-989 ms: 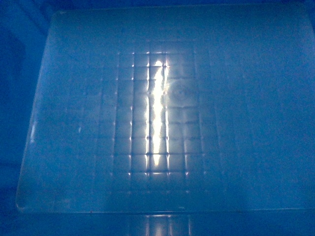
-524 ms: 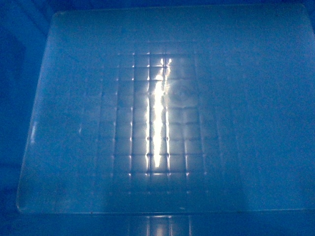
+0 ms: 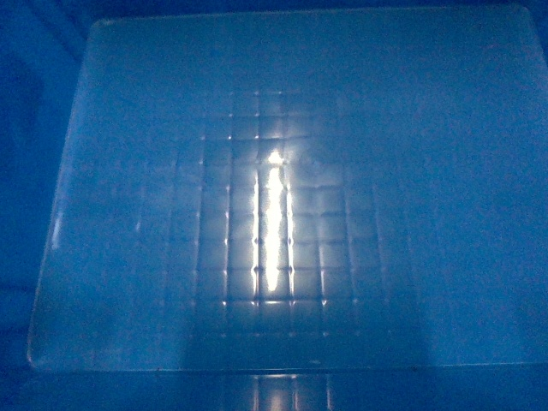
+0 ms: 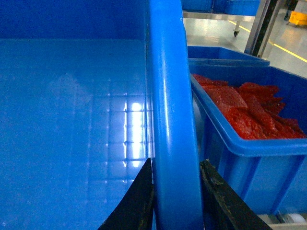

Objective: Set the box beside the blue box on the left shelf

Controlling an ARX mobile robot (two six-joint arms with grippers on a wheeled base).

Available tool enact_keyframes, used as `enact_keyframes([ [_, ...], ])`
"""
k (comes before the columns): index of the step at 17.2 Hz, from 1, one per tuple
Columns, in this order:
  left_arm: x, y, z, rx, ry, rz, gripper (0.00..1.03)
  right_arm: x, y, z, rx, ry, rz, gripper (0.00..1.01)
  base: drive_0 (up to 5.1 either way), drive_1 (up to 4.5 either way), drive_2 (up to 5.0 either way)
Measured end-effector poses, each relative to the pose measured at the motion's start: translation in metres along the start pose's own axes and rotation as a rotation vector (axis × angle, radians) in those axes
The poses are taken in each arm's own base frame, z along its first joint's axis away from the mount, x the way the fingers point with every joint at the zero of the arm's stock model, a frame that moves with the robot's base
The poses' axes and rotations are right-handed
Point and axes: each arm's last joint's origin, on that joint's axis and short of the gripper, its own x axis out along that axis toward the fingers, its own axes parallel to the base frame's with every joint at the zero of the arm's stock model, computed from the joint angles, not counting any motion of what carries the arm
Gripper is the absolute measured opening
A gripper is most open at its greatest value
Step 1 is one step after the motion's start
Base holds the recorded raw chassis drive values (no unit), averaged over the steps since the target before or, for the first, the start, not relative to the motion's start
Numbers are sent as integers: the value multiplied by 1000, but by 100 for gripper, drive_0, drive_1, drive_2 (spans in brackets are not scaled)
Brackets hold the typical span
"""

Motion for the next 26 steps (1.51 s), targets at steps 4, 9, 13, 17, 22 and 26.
enact_keyframes([
  [4, 0, 0, 0, 0, -1, -1, 31, 0, 0, 0, 1, -3, 0, 21, -2, 428, -433],
  [9, 0, 0, 0, 0, 2, -1, 31, 0, 0, 0, -1, 1, 0, 20, -3, 48, -54],
  [13, 0, 0, 0, 0, 1, 0, 31, 0, 0, 0, 0, 0, 0, 20, 0, 0, 0],
  [17, 0, 0, 0, 0, 1, 0, 31, 0, 0, 0, 0, 0, -1, 20, 0, 0, 0],
  [22, 0, 0, 0, 0, 1, 0, 31, 0, 0, 0, 0, 0, -1, 20, 0, 0, 0],
  [26, 0, 0, 0, 0, 1, 0, 31, 0, 0, 0, 0, -1, -1, 20, 0, 0, 0],
])
